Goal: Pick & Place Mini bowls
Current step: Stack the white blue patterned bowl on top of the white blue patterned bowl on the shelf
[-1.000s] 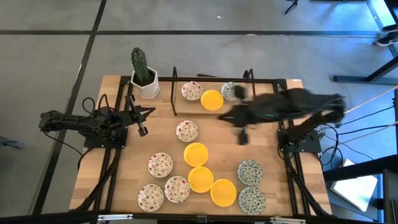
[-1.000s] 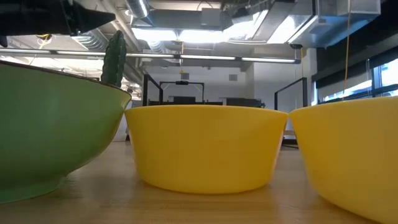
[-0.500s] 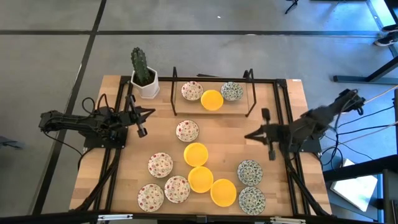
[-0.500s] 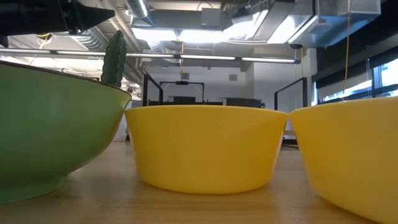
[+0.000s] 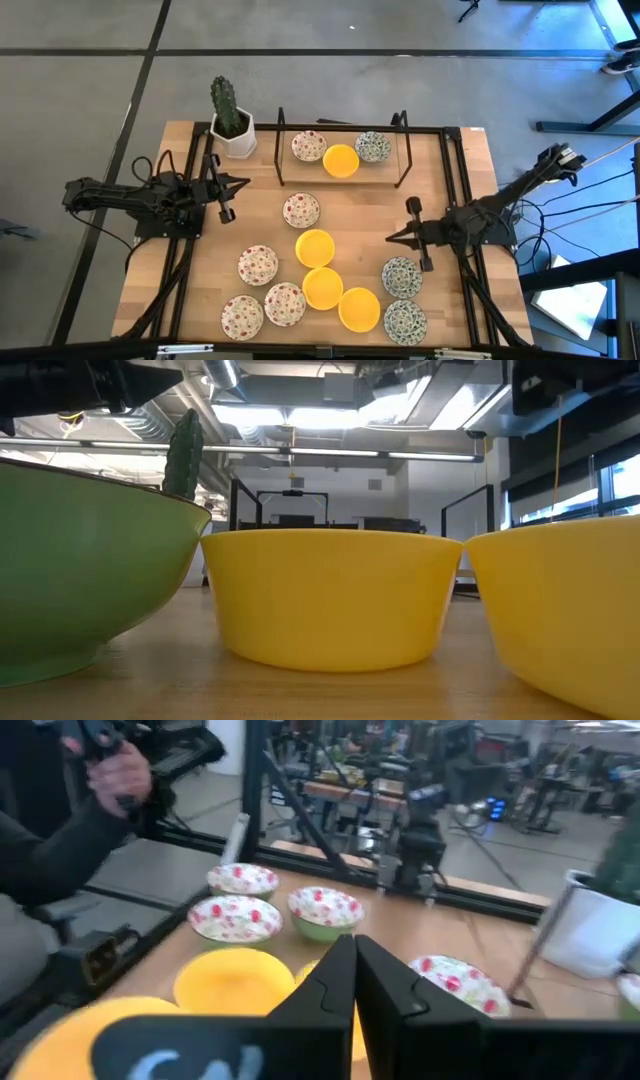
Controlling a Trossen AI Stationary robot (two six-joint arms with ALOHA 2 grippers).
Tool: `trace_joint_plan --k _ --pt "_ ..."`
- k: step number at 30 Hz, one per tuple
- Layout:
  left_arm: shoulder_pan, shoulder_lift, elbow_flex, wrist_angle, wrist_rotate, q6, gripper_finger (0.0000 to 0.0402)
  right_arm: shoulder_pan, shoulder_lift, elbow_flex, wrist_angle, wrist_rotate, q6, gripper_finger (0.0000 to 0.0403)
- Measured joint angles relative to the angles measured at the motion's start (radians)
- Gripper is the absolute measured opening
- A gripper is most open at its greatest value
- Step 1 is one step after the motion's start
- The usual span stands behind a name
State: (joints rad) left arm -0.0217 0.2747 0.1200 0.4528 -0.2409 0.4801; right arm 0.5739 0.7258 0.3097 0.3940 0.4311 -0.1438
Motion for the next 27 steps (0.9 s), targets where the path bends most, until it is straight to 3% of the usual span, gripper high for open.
trace_joint_plan --k 6,13,27 --pt "0.0 0.0 0.0 -0.001 -0.002 0.002 0.0005 0.0 -0.101 -0.057 0.004 0.038 -0.022 0.0011" --pt "0.0 0.0 0.0 0.0 -0.003 -0.03 0.0003 0.0 -0.276 -0.118 0.007 -0.194 -0.026 0.0011" --pt "0.0 0.0 0.0 -0.006 -0.003 -0.085 0.0007 0.0 -0.364 -0.185 -0.003 -0.198 -0.057 0.0012"
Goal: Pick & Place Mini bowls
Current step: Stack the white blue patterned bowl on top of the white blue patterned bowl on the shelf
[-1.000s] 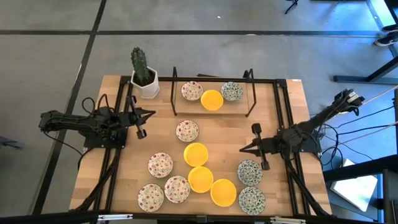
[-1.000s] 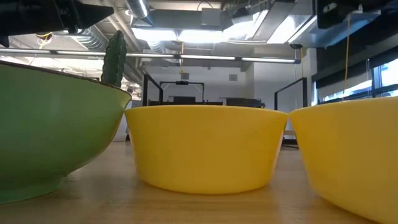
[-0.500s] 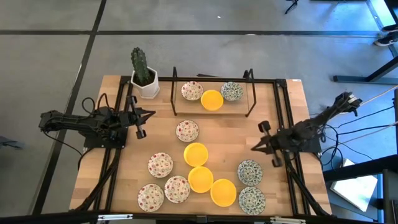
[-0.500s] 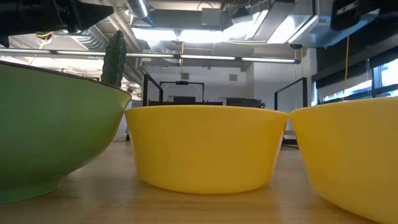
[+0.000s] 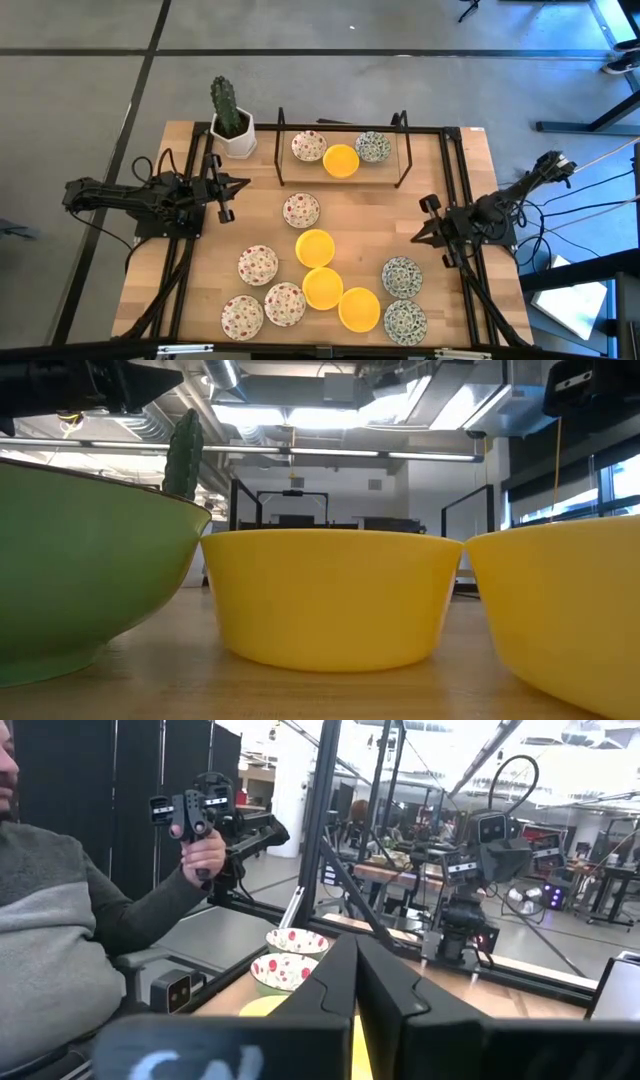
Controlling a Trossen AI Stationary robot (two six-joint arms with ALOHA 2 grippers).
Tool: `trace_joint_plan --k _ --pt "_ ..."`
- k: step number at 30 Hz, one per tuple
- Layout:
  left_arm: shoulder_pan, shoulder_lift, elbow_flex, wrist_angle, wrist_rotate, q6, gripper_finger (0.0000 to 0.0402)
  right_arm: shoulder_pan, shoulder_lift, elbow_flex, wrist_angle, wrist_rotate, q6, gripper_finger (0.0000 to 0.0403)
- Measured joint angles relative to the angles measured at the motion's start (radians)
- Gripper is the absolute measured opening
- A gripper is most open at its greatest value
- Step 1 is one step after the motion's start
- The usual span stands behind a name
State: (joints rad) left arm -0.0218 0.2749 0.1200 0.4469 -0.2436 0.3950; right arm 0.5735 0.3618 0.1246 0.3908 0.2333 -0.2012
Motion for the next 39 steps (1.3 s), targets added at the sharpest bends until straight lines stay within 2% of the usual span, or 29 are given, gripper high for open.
trace_joint_plan --k 30,34,36,39 --pt "0.0 0.0 0.0 0.0 -0.001 0.028 0.0004 0.0 0.005 0.0 -0.135 0.0 0.063 0.0012" --pt "0.0 0.0 0.0 0.0 -0.001 0.029 0.0006 0.0 0.01 0.001 -0.117 0.051 0.089 0.0012" --pt "0.0 0.0 0.0 0.0 -0.001 0.029 0.0008 0.0 0.027 0.032 -0.132 0.1 0.1 0.0012" --pt "0.0 0.0 0.0 0.0 -0.001 0.028 0.0007 0.005 0.089 0.135 -0.187 0.104 0.125 0.0012"
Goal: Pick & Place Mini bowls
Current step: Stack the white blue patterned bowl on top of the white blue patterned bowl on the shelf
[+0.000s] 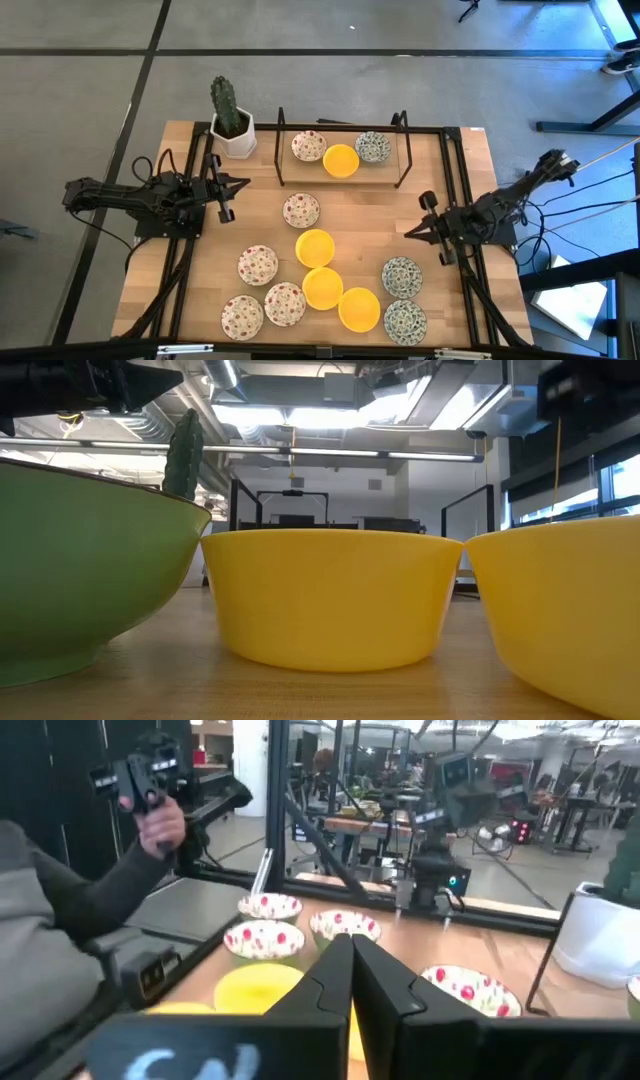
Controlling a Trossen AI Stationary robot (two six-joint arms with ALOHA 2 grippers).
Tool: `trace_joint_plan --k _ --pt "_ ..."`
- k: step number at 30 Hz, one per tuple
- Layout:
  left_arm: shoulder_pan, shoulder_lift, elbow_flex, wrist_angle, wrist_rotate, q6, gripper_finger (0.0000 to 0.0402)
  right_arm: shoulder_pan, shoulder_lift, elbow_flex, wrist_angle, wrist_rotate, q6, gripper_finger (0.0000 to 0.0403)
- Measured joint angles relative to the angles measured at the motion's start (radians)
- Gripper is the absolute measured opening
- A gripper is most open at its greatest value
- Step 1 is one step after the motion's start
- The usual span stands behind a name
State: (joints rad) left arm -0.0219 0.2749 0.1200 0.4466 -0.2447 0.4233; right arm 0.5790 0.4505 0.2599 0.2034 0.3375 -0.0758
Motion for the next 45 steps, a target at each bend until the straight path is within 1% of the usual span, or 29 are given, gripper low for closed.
trace_joint_plan --k 2,5,7,10,13,14,16,18,20,22,26,30,32,35,39,45 --pt "0.0 0.0 0.0 -0.002 0.0 0.001 0.0005 0.008 0.065 0.1 -0.08 0.034 0.039 0.0012" --pt "0.0 0.0 0.0 -0.002 0.0 0.0 0.0004 0.016 0.197 0.28 -0.276 0.151 0.138 0.0012" --pt "0.0 0.0 0.0 -0.002 0.0 0.0 0.0006 0.024 0.301 0.405 -0.426 0.168 0.195 0.0012" --pt "0.0 0.0 0.0 -0.003 0.0 0.0 0.0008 0.045 0.465 0.596 -0.655 0.151 0.291 0.0012" --pt "0.0 0.0 0.0 -0.007 0.0 0.0 0.0008 0.054 0.638 0.761 -0.936 0.09 0.401 0.0012" --pt "0.0 0.0 0.0 -0.007 0.0 0.0 0.0007 0.054 0.688 0.806 -1.018 0.062 0.449 0.0012" --pt "0.0 0.0 0.0 -0.011 0.0 0.0 0.0005 0.054 0.784 0.88 -1.124 0.024 0.54 0.0012" --pt "0.0 0.0 0.0 -0.011 0.0 0.0 0.0004 0.054 0.867 0.922 -1.211 -0.003 0.621 0.0016" --pt "0.0 0.0 0.0 -0.016 0.0 -0.001 0.0005 0.054 0.931 0.953 -1.251 -0.034 0.678 0.0027" --pt "0.0 0.001 0.0 -0.02 0.0 -0.001 0.0006 0.054 0.98 0.966 -1.288 -0.066 0.701 0.0043" --pt "0.0 0.002 0.0 -0.031 -0.007 0.0 0.0008 0.054 1.047 0.963 -1.339 -0.105 0.699 0.0094" --pt "0.0 0.002 0.0 -0.033 -0.03 0.002 0.0006 0.054 1.062 0.963 -1.433 -0.069 0.715 0.0156" --pt "0.0 0.002 0.0 -0.033 -0.046 0.012 0.0004 0.053 1.062 0.962 -1.434 -0.082 0.727 0.0183" --pt "0.0 0.002 0.0 -0.038 -0.074 0.017 0.0005 0.059 1.062 0.962 -1.427 -0.089 0.744 0.0214" --pt "0.0 0.002 0.0 -0.041 -0.087 0.017 0.0006 0.059 1.062 0.942 -1.411 -0.066 0.773 0.0237" --pt "0.0 0.002 0.0 -0.063 -0.087 0.017 0.0002 0.059 1.064 0.846 -1.361 -0.074 0.766 0.0239"
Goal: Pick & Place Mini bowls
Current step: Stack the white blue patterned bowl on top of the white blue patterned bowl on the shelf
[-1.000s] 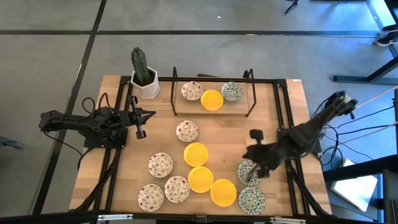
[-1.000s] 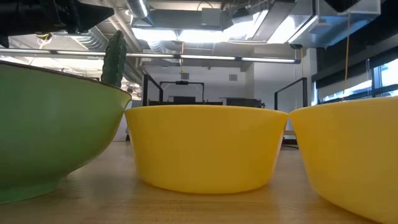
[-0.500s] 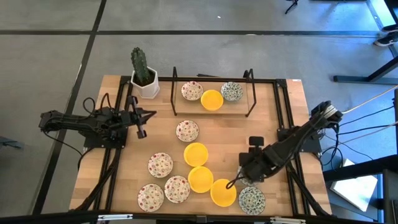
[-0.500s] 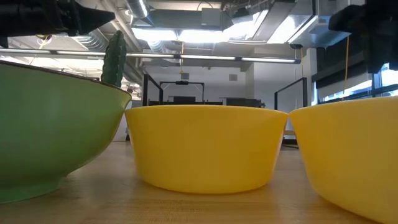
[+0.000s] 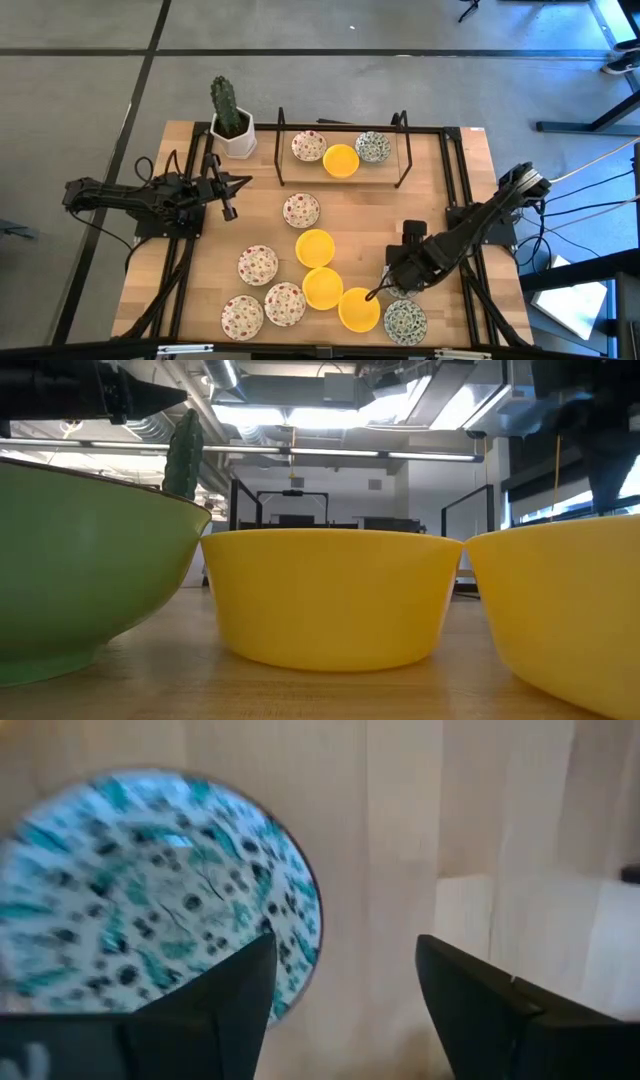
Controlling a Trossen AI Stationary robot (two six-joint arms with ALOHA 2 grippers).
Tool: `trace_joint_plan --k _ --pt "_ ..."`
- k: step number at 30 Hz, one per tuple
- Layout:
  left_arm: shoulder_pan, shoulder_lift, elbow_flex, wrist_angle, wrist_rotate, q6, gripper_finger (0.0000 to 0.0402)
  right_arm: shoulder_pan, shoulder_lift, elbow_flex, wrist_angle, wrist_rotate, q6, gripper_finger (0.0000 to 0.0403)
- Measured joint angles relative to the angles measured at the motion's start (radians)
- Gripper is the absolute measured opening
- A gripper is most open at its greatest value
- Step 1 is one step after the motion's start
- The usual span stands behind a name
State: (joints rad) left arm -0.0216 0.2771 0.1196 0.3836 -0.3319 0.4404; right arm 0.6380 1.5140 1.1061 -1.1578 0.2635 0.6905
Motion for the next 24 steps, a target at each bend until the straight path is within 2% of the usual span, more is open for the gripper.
trace_joint_plan --k 5,13,18,24 --pt "0.0 0.0 0.0 0.0 0.0 0.0 0.0007 0.0 0.0 -0.069 0.058 -0.005 -0.007 0.0238" --pt "0.0 0.0 0.0 0.0 0.0 0.0 0.0004 -0.033 0.0 -0.215 0.238 -0.082 -0.017 0.0238" --pt "0.0 0.0 0.0 0.001 0.0 0.0 0.0003 -0.055 0.0 -0.245 0.281 -0.099 -0.032 0.0237" --pt "0.0 0.0 0.0 0.001 -0.001 0.0 0.0007 -0.058 0.0 -0.246 0.306 -0.11 -0.048 0.02"
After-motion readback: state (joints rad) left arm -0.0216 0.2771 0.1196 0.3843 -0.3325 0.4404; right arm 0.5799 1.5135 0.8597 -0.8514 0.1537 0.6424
